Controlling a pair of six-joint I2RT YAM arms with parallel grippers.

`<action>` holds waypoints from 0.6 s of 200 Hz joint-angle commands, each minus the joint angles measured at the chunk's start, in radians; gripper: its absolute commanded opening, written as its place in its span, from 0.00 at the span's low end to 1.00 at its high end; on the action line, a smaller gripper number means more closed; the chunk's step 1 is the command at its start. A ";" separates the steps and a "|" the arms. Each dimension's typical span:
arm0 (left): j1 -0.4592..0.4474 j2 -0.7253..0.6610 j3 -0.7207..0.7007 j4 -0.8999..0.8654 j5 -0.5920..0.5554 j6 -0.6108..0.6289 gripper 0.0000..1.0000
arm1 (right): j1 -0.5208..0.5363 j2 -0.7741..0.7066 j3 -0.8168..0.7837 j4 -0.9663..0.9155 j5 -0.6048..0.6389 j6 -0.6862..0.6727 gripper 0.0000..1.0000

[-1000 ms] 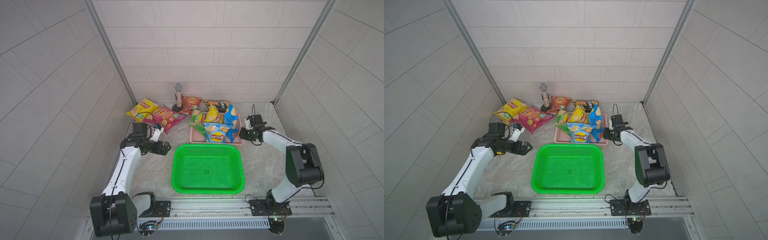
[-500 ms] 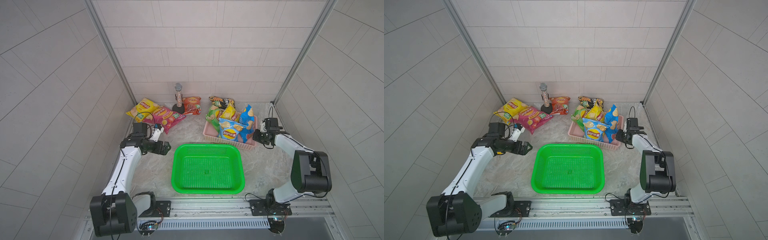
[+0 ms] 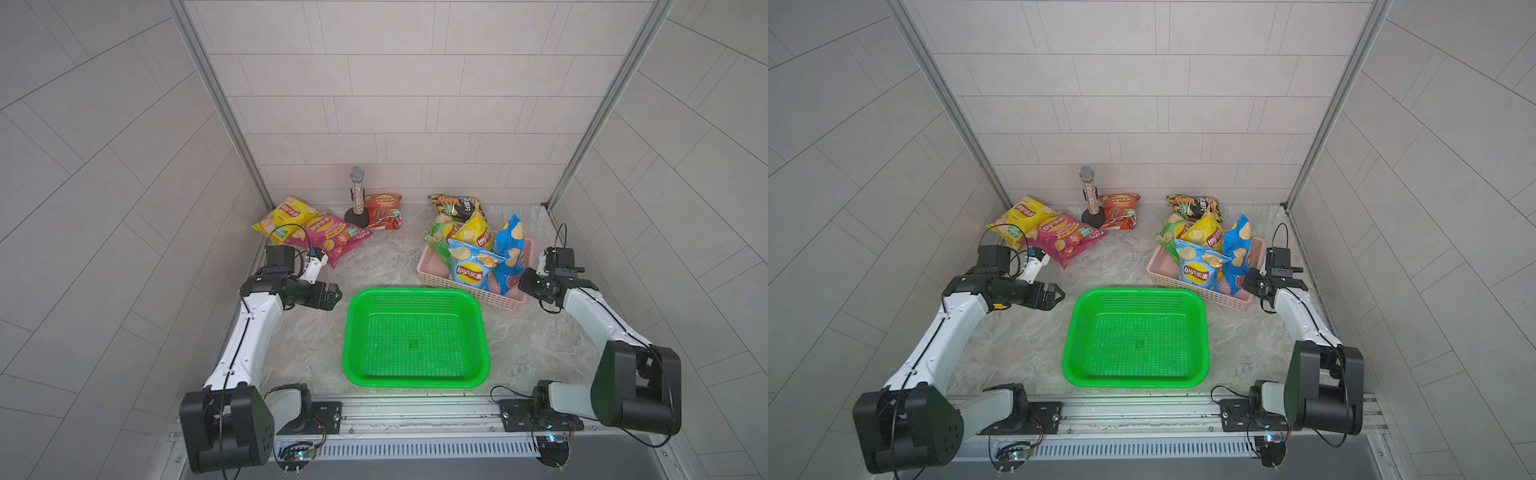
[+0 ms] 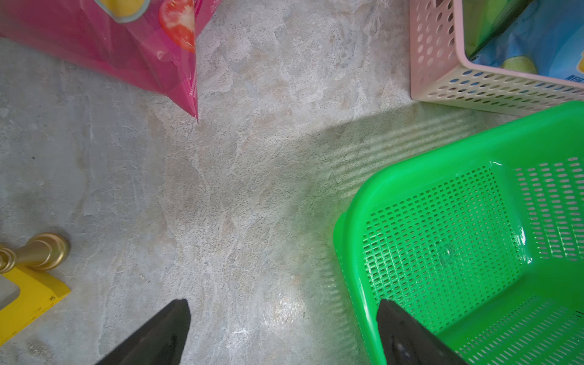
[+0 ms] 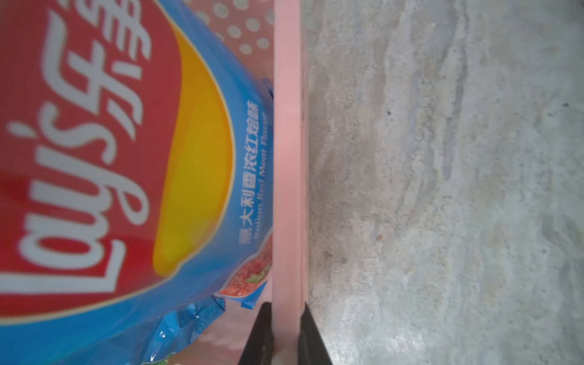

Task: Put the potato chips into the basket
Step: Move the basket to the center of the board.

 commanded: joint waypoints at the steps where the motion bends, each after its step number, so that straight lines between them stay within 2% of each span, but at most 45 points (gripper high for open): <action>1: 0.006 0.005 -0.005 0.003 0.007 -0.001 1.00 | -0.050 -0.068 -0.029 0.024 0.076 0.056 0.00; 120: 0.006 0.009 -0.005 0.005 0.012 -0.001 1.00 | -0.259 -0.225 -0.192 0.032 0.103 0.184 0.00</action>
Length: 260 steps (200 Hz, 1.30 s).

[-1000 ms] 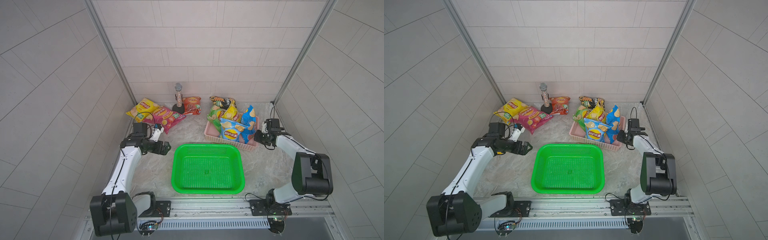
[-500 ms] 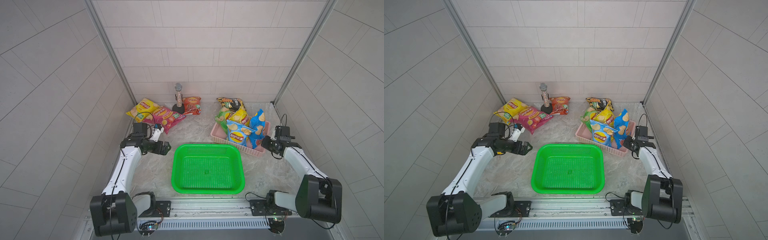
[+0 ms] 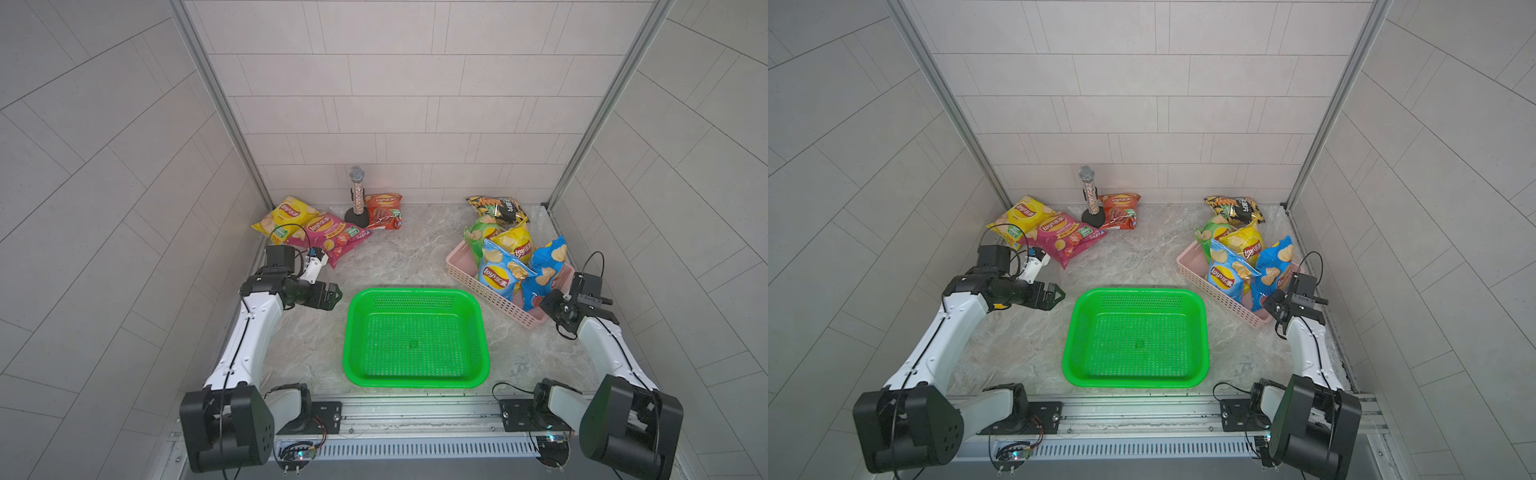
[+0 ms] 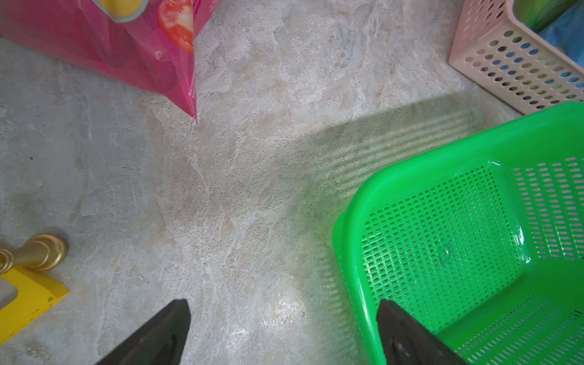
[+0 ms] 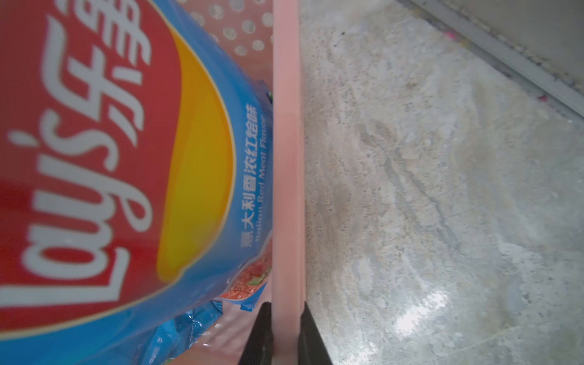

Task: Put the potato chips into the basket
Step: Move the basket to the center of the board.

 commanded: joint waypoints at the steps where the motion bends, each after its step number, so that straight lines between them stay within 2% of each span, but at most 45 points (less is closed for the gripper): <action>1: 0.006 0.008 -0.005 0.004 0.009 -0.001 1.00 | -0.027 -0.028 0.000 0.049 0.068 0.055 0.00; 60: 0.006 0.017 -0.005 0.006 0.009 -0.001 1.00 | -0.027 0.019 -0.018 0.109 -0.020 0.057 0.00; 101: 0.005 0.008 0.008 0.019 -0.024 -0.036 1.00 | -0.005 0.028 -0.059 0.186 -0.068 0.116 0.00; 134: 0.007 -0.001 0.030 0.042 -0.086 -0.108 1.00 | 0.131 0.045 -0.054 0.213 0.009 0.162 0.00; 171: 0.006 -0.018 0.020 0.054 -0.106 -0.117 1.00 | 0.236 0.139 -0.025 0.279 0.058 0.235 0.00; 195: 0.006 -0.013 0.018 0.054 -0.109 -0.115 1.00 | 0.244 0.176 -0.013 0.306 0.084 0.275 0.00; 237: 0.005 -0.014 0.016 0.057 -0.117 -0.115 1.00 | 0.242 0.123 -0.053 0.354 0.185 0.390 0.00; 260: 0.007 -0.014 0.019 0.059 -0.124 -0.122 1.00 | 0.242 0.113 -0.044 0.366 0.185 0.387 0.00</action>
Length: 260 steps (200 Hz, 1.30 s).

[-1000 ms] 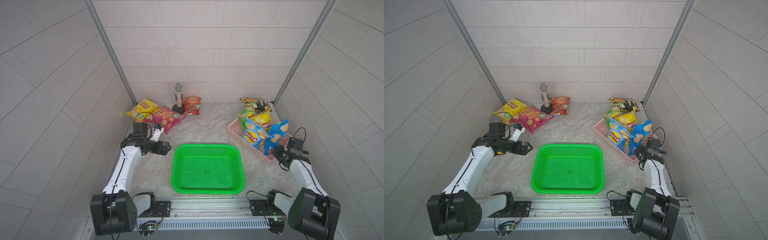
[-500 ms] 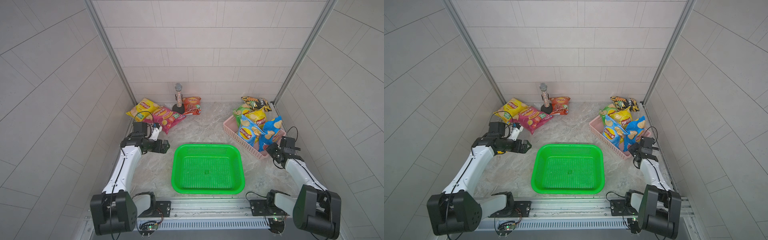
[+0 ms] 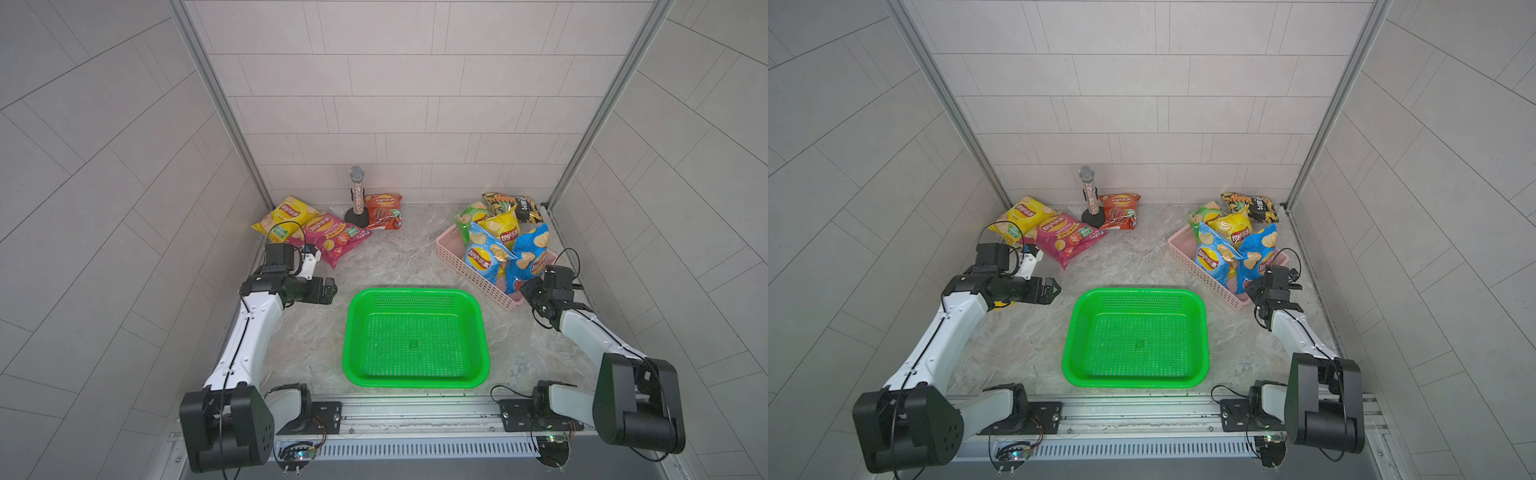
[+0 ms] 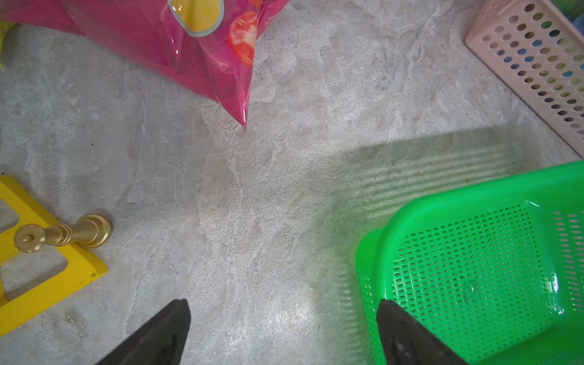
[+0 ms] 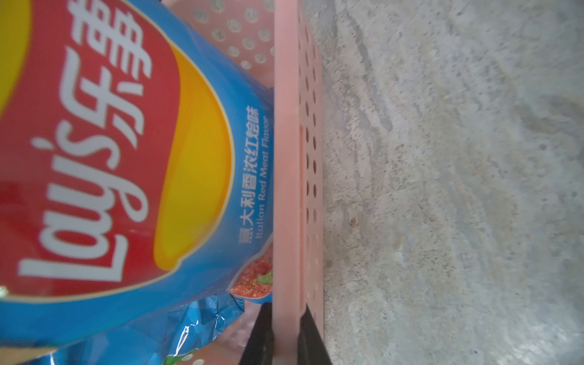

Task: Put the potato chips into the basket
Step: Move the basket to the center of the board.

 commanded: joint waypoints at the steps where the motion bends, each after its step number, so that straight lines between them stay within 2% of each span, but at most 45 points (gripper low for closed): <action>1: 0.007 -0.014 0.011 0.013 -0.017 -0.013 1.00 | -0.006 -0.020 -0.001 0.033 0.093 0.047 0.00; 26: 0.006 -0.013 0.007 0.017 -0.016 -0.014 1.00 | 0.015 0.003 0.023 0.013 0.068 0.035 0.00; 55: 0.006 -0.012 0.007 0.017 -0.012 -0.014 1.00 | 0.090 0.007 -0.004 0.034 0.109 0.067 0.00; 107: 0.006 -0.021 0.001 0.017 -0.010 -0.010 1.00 | 0.214 0.092 -0.009 0.133 0.211 0.224 0.00; 154: 0.006 -0.015 -0.001 0.018 -0.006 -0.008 1.00 | 0.277 0.220 0.118 0.152 0.288 0.327 0.00; 186: 0.007 -0.015 -0.002 0.019 -0.006 -0.006 1.00 | 0.332 0.322 0.212 0.145 0.293 0.358 0.00; 225: 0.007 -0.015 -0.004 0.019 -0.003 -0.006 1.00 | 0.377 0.417 0.255 0.179 0.282 0.413 0.00; 260: 0.006 -0.017 -0.004 0.019 -0.001 -0.005 1.00 | 0.385 0.444 0.257 0.199 0.289 0.446 0.00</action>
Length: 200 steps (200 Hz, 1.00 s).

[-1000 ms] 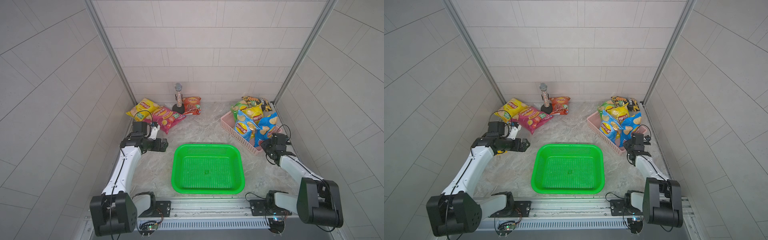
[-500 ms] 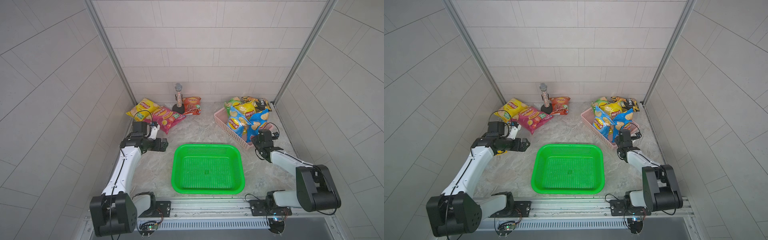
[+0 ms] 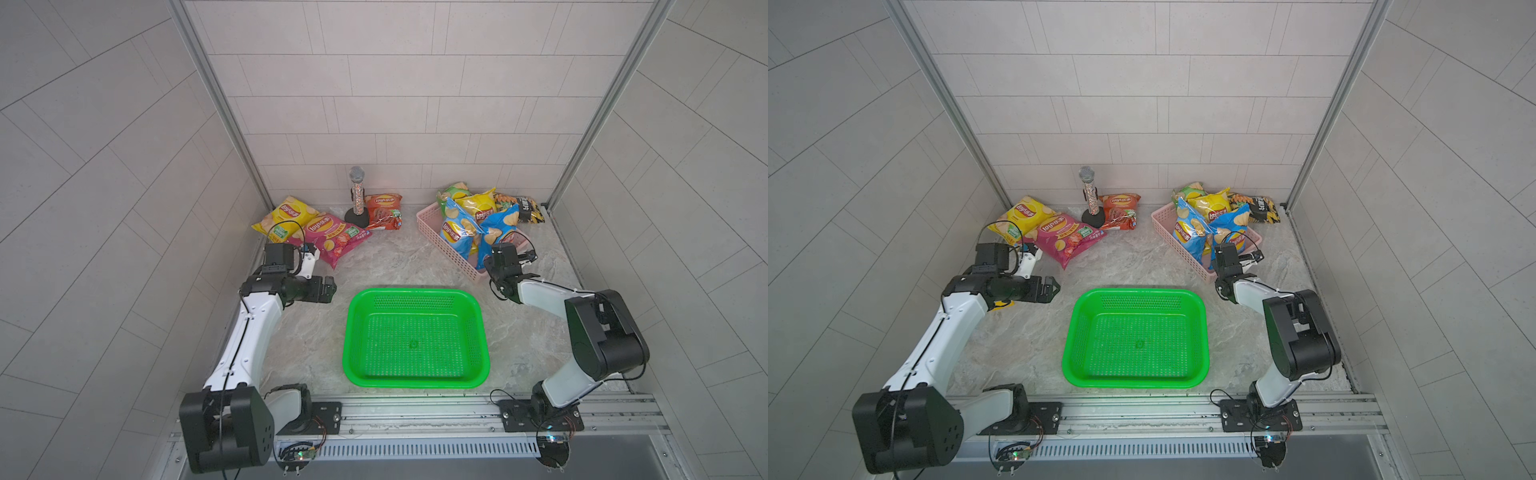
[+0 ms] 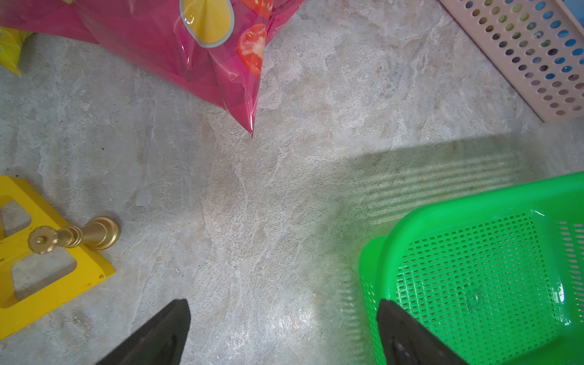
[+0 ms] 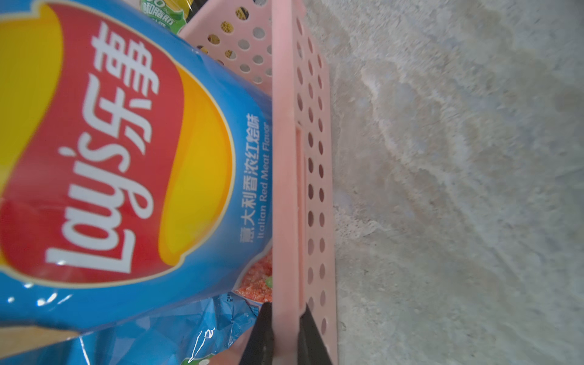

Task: Put the potato chips into the basket
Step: Move the basket to the center of the board.

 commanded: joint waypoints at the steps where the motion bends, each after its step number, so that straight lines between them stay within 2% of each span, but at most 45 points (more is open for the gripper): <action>1: 0.007 -0.015 -0.004 -0.001 0.007 0.005 1.00 | 0.013 0.031 -0.010 -0.011 -0.013 0.052 0.00; 24: 0.005 -0.016 -0.005 0.000 0.007 0.006 1.00 | 0.011 0.023 -0.007 -0.006 -0.017 0.039 0.00; 43: 0.006 -0.015 -0.005 0.000 0.007 0.006 1.00 | 0.010 0.001 0.003 0.005 -0.050 -0.030 0.29; 61: 0.007 -0.012 -0.005 -0.001 0.007 0.007 1.00 | 0.008 -0.050 0.016 -0.055 -0.049 -0.098 0.51; 92: 0.006 -0.011 -0.005 0.000 0.012 0.008 1.00 | -0.029 -0.186 -0.027 -0.139 -0.027 -0.177 0.65; 140: 0.006 -0.009 -0.002 -0.002 0.014 0.010 1.00 | -0.198 -0.339 -0.099 -0.202 -0.172 -0.217 0.66; 160: 0.007 -0.011 0.002 -0.010 0.011 0.023 1.00 | -0.281 -0.378 -0.103 -0.227 -0.183 -0.254 0.66; 178: 0.006 -0.010 0.003 -0.011 0.006 0.032 1.00 | -0.356 -0.365 -0.077 -0.230 -0.197 -0.276 0.66; 200: 0.007 -0.006 0.003 -0.011 -0.008 0.032 1.00 | -0.404 -0.276 0.008 -0.220 -0.244 -0.303 0.65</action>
